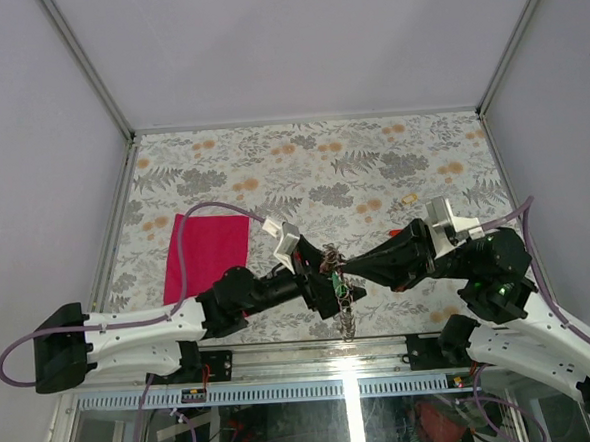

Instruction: Put the keys on the keyring

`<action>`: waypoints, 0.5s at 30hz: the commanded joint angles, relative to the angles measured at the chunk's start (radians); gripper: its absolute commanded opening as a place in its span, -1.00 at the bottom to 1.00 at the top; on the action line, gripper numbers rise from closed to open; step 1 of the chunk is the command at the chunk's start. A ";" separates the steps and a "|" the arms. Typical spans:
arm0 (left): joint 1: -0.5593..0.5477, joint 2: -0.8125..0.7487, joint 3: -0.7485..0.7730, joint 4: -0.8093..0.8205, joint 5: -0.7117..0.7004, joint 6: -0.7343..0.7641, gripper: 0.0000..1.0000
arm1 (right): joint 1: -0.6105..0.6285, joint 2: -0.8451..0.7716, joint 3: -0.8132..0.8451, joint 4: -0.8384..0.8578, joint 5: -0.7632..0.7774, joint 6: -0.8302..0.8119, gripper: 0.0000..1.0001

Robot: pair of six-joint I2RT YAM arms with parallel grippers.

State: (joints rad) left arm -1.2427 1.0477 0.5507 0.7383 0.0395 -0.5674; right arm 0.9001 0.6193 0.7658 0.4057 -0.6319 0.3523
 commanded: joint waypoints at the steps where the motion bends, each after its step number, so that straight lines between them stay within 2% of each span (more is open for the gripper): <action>1: 0.005 0.041 0.014 0.107 0.053 -0.040 0.63 | -0.004 0.001 0.052 0.116 -0.038 0.020 -1.00; 6: 0.005 0.064 -0.009 0.183 0.065 -0.069 0.25 | -0.004 -0.007 0.049 0.109 -0.034 0.016 -1.00; 15: 0.006 0.047 -0.003 0.136 0.026 -0.058 -0.12 | -0.005 -0.028 0.034 0.093 -0.010 0.005 -1.00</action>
State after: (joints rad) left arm -1.2427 1.1095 0.5472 0.8368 0.0872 -0.6361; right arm 0.9001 0.6102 0.7658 0.4084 -0.6647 0.3595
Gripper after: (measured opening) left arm 0.467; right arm 0.014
